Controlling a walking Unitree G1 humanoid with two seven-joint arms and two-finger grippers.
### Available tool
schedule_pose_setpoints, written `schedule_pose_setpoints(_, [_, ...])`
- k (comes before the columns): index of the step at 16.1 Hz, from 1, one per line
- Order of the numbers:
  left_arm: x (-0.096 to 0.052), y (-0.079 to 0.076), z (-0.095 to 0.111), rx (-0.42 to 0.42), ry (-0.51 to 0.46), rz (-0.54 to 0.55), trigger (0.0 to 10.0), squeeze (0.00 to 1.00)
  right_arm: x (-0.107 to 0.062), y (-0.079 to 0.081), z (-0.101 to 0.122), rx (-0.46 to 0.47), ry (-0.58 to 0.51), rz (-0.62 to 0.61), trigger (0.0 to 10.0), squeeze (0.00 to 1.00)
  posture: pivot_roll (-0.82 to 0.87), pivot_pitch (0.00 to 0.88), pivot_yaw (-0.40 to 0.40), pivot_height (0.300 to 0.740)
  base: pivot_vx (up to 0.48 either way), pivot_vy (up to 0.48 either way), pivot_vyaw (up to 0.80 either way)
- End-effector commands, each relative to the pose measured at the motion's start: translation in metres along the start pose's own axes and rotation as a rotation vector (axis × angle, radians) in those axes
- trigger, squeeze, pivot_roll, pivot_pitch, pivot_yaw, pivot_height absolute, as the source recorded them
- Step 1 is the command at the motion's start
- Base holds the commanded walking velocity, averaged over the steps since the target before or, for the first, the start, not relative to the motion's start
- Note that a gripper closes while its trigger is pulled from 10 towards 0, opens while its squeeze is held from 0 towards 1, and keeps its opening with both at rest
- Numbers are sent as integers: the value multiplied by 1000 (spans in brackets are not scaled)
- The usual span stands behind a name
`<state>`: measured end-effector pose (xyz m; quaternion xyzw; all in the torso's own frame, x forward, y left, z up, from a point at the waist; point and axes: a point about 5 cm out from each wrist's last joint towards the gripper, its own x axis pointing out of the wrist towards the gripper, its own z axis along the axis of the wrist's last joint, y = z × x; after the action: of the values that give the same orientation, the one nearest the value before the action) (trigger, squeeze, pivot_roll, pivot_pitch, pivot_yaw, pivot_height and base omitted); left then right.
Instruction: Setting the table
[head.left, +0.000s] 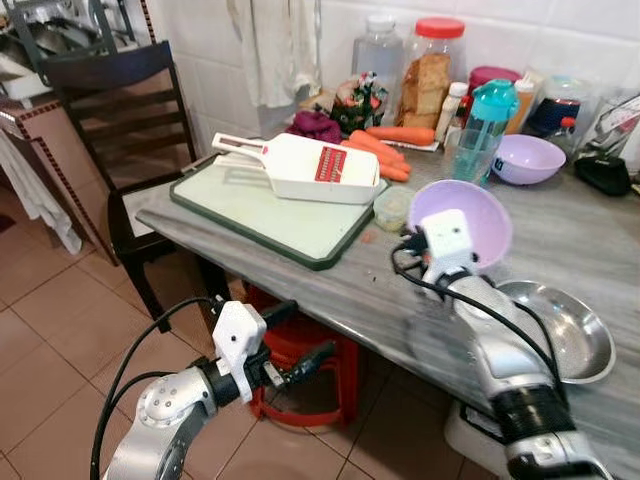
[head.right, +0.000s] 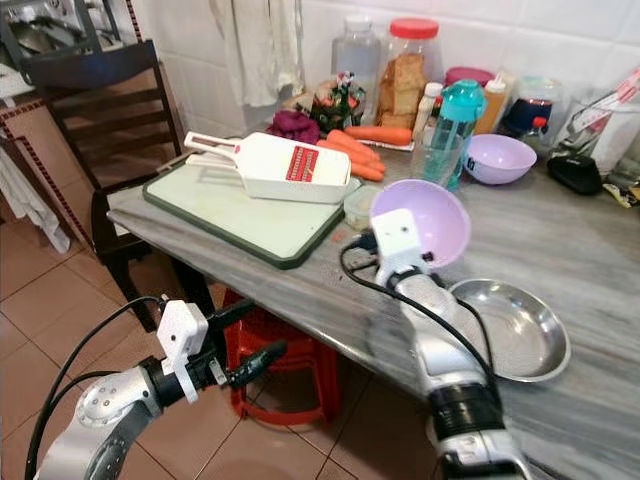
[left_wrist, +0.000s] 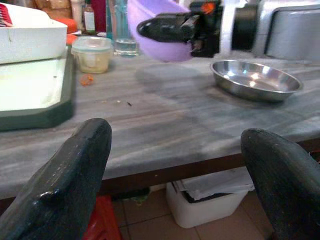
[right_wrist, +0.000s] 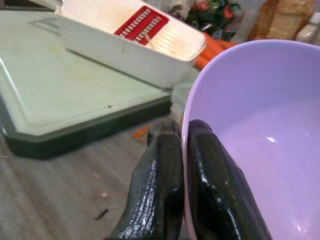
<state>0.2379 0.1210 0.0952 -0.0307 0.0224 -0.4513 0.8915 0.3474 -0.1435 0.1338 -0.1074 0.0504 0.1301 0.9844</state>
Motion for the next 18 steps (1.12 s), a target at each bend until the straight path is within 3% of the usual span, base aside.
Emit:
schedule_pose_setpoints(1, [0, -1, 3, 14, 5, -22, 10000, 0, 4, -1, 3, 1, 4, -7, 10000, 0, 22, 0, -22, 740, 0, 0, 0])
schedule_pose_setpoints(6, [-2, -3, -1, 13, 20, -30, 10000, 0, 8, 6, -15, 16, 115, -1, 10000, 0, 26, 0, -22, 740, 0, 0, 0])
schedule_pose_setpoints(12, [-2, -4, -1, 10, 31, -41, 10000, 0, 6, 7, -27, 9, 174, -7, 10000, 0, 20, 0, -13, 740, 0, 0, 0])
schedule_pose_setpoints(13, [-1, -4, -1, 10, 32, -42, 10000, 0, 5, 8, -28, 16, 176, -4, 10000, 94, 19, 0, -12, 740, 0, 0, 0])
schedule_pose_setpoints(14, [-1, -4, -1, 11, 35, -44, 10000, 0, 4, 8, -30, 27, 182, -4, 10000, 1000, 21, 0, -11, 740, 0, 0, 0])
schedule_pose_setpoints(18, [0, -4, 0, 14, 40, -47, 10000, 0, 4, 10, -29, 35, 178, -1, 10000, 1000, 22, 0, -8, 740, 0, 0, 0])
